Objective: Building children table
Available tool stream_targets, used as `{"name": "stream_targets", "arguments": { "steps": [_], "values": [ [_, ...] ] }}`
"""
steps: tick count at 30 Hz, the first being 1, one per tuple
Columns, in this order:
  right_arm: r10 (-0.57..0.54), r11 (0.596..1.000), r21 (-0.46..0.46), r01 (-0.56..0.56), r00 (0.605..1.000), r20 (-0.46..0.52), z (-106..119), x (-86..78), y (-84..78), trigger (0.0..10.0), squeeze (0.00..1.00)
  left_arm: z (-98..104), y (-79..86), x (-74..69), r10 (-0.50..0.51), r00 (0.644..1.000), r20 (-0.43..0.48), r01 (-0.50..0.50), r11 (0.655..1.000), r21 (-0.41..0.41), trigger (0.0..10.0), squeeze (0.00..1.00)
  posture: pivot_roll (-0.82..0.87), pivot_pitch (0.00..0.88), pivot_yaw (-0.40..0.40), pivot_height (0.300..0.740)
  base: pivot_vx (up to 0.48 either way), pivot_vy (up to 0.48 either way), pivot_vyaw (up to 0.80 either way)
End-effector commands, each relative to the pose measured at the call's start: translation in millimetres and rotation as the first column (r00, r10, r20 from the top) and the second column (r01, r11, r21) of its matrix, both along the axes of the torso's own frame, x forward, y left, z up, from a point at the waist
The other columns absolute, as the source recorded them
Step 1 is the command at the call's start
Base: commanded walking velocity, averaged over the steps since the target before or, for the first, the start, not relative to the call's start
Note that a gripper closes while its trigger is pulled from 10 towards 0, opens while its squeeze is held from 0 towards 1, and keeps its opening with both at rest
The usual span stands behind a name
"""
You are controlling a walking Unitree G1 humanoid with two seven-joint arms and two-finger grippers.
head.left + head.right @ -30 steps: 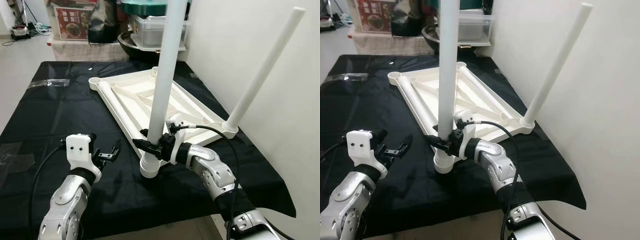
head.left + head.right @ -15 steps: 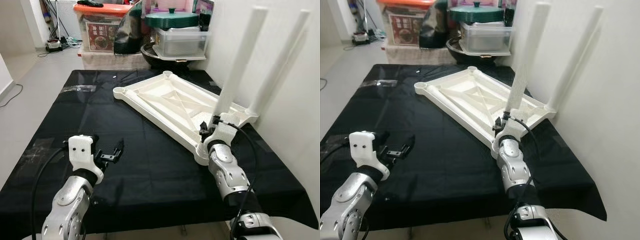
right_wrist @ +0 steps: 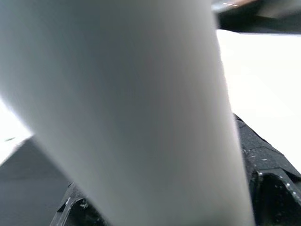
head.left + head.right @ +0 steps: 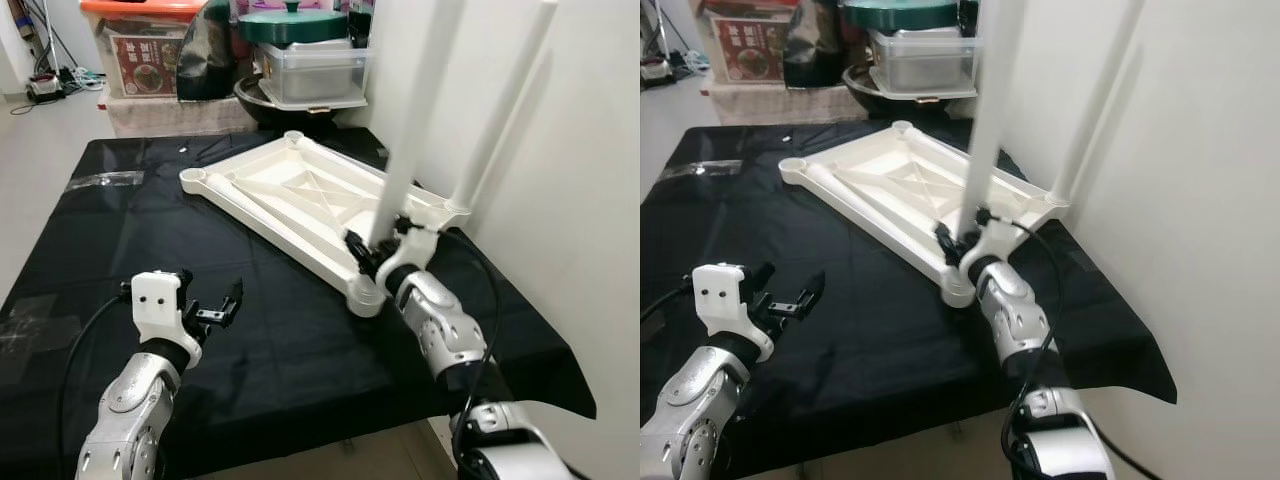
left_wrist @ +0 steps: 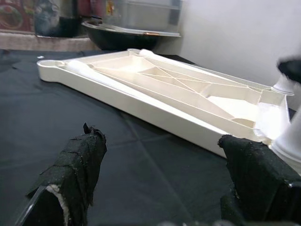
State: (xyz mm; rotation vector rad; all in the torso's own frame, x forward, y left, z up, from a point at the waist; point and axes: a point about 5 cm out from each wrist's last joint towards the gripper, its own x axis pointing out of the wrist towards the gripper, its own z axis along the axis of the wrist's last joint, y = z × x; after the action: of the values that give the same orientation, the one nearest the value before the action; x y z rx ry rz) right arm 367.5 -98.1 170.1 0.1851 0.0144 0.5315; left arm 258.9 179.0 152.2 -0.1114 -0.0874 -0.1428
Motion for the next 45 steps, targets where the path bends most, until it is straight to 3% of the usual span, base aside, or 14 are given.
{"name": "stream_targets", "arguments": {
  "steps": [1, 9, 10, 17, 19, 21, 27, 33, 34, 37, 38, 41, 42, 45],
  "values": [
    [0.328, 0.945, -0.020, -0.328, 0.939, 0.103, 15.5, -12.4, 25.7, 10.0, 0.00, -2.4, -0.5, 1.4, -0.013, 1.000, -0.013, 0.013, 1.000, -0.006, 10.0, 0.00, 0.11, 0.000, -0.098, 0.740, 0.000, 0.000, 0.00],
    [0.623, 0.782, -0.096, -0.615, 0.778, 0.089, 1.2, -40.9, 57.1, 9.6, 0.00, -2.7, -3.5, 1.4, -0.015, 1.000, -0.011, 0.015, 1.000, -0.010, 10.0, 0.00, 0.13, 0.000, -0.112, 0.740, 0.000, 0.000, 0.00],
    [0.590, 0.807, -0.085, -0.584, 0.802, 0.097, -5.2, -40.4, 67.7, 0.0, 0.00, -3.0, -4.5, 0.9, -0.015, 1.000, -0.011, 0.015, 1.000, -0.011, 10.0, 0.00, 0.14, 0.000, -0.118, 0.740, 0.000, 0.000, 0.00],
    [0.544, 0.839, -0.045, -0.542, 0.835, 0.086, -10.8, -38.3, 66.2, 0.0, 0.00, -2.9, -4.5, -1.3, -0.017, 1.000, -0.008, 0.017, 1.000, -0.015, 10.0, 0.00, 0.13, 0.000, -0.113, 0.740, 0.000, 0.000, 0.00],
    [0.148, 0.977, -0.149, -0.155, 0.987, -0.058, -29.5, -14.8, 37.3, 0.0, 0.00, -2.7, -4.8, -2.1, -0.023, 1.000, -0.006, 0.023, 1.000, -0.018, 10.0, 0.00, 0.12, 0.000, -0.107, 0.740, 0.000, 0.000, 0.00],
    [-0.074, 0.973, -0.223, 0.050, 0.992, -0.101, -37.1, -5.8, 21.1, 0.0, 0.00, -2.5, -4.8, -2.2, -0.025, 1.000, -0.006, 0.025, 1.000, -0.018, 10.0, 0.00, 0.11, 0.000, -0.105, 0.740, 0.000, 0.000, 0.00],
    [-0.725, 0.669, -0.275, 0.691, 0.688, -0.036, -46.5, -10.1, -64.3, 0.0, 0.00, -1.9, -6.4, -2.5, -0.022, 1.000, -0.005, 0.021, 1.000, -0.014, 10.0, 0.00, 0.11, 0.000, -0.102, 0.740, 0.000, 0.000, 0.00],
    [-0.728, 0.666, -0.269, 0.696, 0.685, -0.030, -51.8, -20.0, -67.3, 0.0, 0.00, -1.8, -5.8, -4.1, -0.019, 1.000, -0.004, 0.019, 1.000, -0.015, 10.0, 0.00, 0.10, 0.000, -0.098, 0.740, 0.000, 0.000, 0.00],
    [-0.664, 0.736, -0.246, 0.631, 0.744, -0.075, -54.4, -18.1, -56.1, 10.0, 0.00, -1.8, -5.9, -4.0, -0.020, 1.000, -0.004, 0.020, 1.000, -0.016, 10.0, 0.00, 0.10, 0.000, -0.098, 0.740, 0.000, 0.000, 0.00],
    [-0.590, 0.801, -0.179, 0.571, 0.804, -0.076, -48.1, -15.1, -43.7, 10.0, 0.00, -1.6, -5.7, -3.3, -0.022, 1.000, -0.003, 0.022, 1.000, -0.016, 10.0, 0.00, 0.10, 0.000, -0.099, 0.740, 0.000, 0.000, 0.00],
    [-0.507, 0.861, -0.092, 0.500, 0.858, -0.081, -37.0, -10.0, -29.1, 10.0, 1.00, -1.5, -5.3, -2.6, -0.023, 1.000, -0.004, 0.023, 1.000, -0.015, 10.0, 0.00, 0.11, 0.000, -0.102, 0.740, 0.000, 0.000, 0.00],
    [-0.416, 0.910, -0.017, 0.415, 0.909, -0.027, -20.7, -4.5, -18.6, 10.0, 0.92, -1.2, -4.6, -2.3, -0.022, 1.000, -0.003, 0.022, 1.000, -0.014, 10.0, 0.00, 0.11, 0.000, -0.103, 0.740, 0.000, 0.000, 0.00],
    [-0.375, 0.927, 0.018, 0.375, 0.925, 0.064, -3.8, 0.5, -16.5, 10.0, 0.00, -1.0, -3.7, -2.2, -0.020, 1.000, -0.003, 0.020, 1.000, -0.015, 10.0, 0.00, 0.11, 0.000, -0.107, 0.740, 0.000, 0.000, 0.00],
    [-0.092, 0.995, 0.052, 0.083, 0.976, 0.200, 28.9, 5.1, -4.4, 10.0, 0.00, -0.6, -2.5, -1.9, -0.017, 1.000, -0.001, 0.017, 1.000, -0.016, 10.0, 0.00, 0.11, 0.000, -0.106, 0.740, 0.000, 0.000, 0.00]
  ]
}}
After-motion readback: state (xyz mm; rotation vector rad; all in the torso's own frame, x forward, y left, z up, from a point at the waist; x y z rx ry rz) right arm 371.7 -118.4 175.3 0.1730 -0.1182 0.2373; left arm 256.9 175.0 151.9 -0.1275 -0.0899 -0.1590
